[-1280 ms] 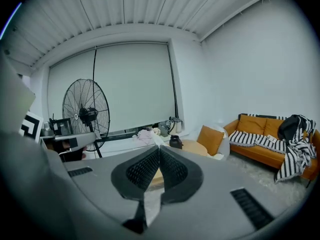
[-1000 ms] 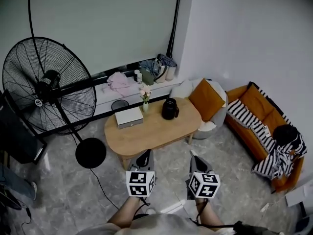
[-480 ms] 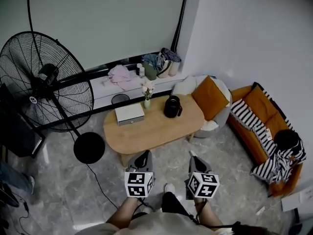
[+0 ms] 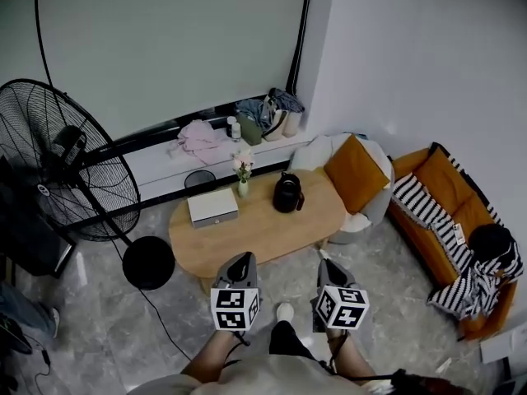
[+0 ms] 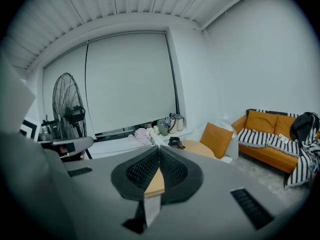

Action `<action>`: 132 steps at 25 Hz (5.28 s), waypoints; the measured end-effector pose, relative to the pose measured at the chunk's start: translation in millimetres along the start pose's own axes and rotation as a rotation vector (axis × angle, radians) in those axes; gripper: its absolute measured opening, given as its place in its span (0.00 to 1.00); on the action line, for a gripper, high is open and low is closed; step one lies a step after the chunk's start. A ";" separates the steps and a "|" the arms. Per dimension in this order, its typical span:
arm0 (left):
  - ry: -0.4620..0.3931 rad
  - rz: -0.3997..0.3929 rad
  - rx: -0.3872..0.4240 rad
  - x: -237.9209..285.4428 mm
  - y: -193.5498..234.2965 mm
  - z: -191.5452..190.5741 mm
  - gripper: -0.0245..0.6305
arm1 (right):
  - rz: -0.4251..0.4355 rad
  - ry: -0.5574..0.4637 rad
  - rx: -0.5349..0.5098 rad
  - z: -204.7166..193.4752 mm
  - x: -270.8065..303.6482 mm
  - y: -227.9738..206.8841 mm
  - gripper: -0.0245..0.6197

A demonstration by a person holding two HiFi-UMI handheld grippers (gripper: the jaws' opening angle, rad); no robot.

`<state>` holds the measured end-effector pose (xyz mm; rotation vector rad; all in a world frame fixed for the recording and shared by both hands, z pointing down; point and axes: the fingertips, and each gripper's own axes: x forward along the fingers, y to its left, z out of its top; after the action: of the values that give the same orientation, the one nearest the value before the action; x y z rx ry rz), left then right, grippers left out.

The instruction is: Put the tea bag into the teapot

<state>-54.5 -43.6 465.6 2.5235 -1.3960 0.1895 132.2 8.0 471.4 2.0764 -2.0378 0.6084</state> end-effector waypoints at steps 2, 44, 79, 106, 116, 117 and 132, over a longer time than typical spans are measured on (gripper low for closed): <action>-0.007 -0.001 0.011 19.6 -0.3 7.2 0.04 | 0.007 -0.012 -0.003 10.9 16.0 -7.8 0.09; 0.081 0.108 0.010 294.0 43.3 53.4 0.04 | 0.107 0.110 -0.044 107.6 280.8 -102.0 0.09; 0.355 0.021 -0.012 372.5 86.4 -98.2 0.04 | 0.070 0.364 -0.019 -26.4 382.5 -100.0 0.09; 0.320 0.076 -0.032 441.9 141.7 -90.6 0.04 | 0.112 0.347 -0.038 -7.2 473.7 -78.3 0.09; 0.325 0.084 -0.033 444.8 152.9 -91.2 0.04 | 0.168 0.337 0.019 -6.1 484.6 -67.8 0.10; 0.325 0.085 -0.034 444.4 153.5 -91.1 0.04 | 0.169 0.338 0.019 -6.2 484.4 -67.7 0.10; 0.316 0.102 -0.036 439.6 156.3 -87.8 0.04 | 0.145 0.330 0.003 -0.8 479.7 -73.7 0.10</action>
<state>47.8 -456.5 676.5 2.2719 -1.3836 0.5505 196.7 -427.5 675.5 1.7028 -2.0012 0.9097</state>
